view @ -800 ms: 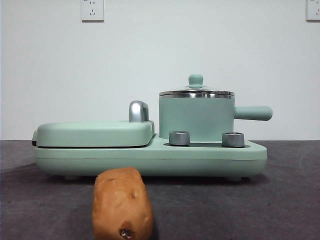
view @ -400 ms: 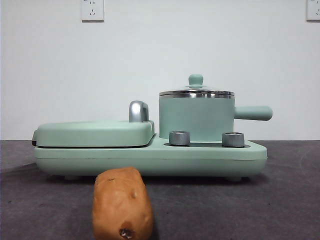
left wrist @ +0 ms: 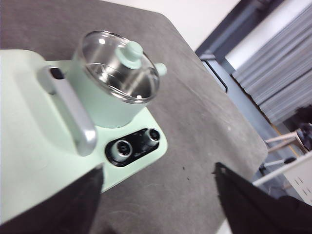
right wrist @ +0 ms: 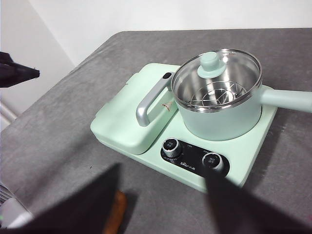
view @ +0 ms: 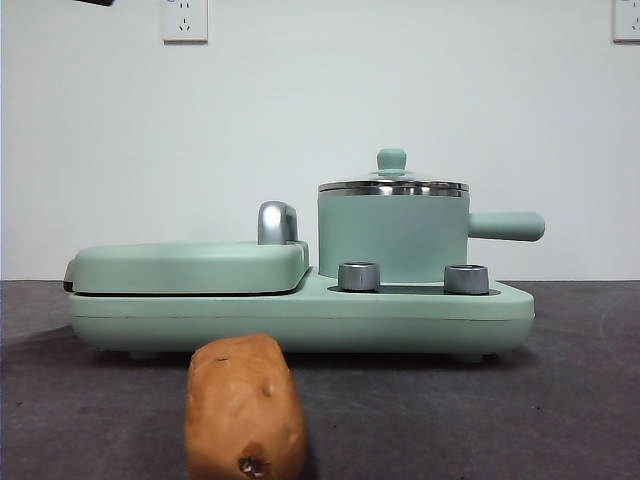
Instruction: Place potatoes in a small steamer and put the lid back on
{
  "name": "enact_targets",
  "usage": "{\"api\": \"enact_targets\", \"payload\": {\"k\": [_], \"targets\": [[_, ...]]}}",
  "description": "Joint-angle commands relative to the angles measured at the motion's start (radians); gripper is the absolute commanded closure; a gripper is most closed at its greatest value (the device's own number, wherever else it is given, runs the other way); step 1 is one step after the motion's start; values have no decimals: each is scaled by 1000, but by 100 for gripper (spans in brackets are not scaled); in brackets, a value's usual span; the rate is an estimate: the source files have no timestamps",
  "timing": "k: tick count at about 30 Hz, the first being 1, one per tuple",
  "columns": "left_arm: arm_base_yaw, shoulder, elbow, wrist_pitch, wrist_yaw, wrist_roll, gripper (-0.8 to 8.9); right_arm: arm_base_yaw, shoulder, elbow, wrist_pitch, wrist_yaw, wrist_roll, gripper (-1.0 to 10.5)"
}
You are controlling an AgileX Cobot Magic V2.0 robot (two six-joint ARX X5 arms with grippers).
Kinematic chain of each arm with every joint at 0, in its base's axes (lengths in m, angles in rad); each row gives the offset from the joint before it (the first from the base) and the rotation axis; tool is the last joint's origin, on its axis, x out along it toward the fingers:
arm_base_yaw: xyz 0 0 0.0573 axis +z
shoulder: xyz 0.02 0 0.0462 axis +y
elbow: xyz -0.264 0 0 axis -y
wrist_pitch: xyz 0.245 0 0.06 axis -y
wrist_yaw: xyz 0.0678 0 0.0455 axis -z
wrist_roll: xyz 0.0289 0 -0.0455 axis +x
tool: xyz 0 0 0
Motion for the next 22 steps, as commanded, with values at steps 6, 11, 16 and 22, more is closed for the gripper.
{"api": "enact_targets", "payload": {"k": [6,11,16,22], "targets": [[-96,142,126,0,-24,82,345,1,4,17,4,-2,1,463],[-177,286,264,-19,-109,146,343,1,4,17,4,-2,15,463],[-267,463,447,-66,-232,224,342,1,4,17,4,-2,21,463],[-355,649,613,-73,-388,289,343,1,4,17,3,-3,28,463]]}}
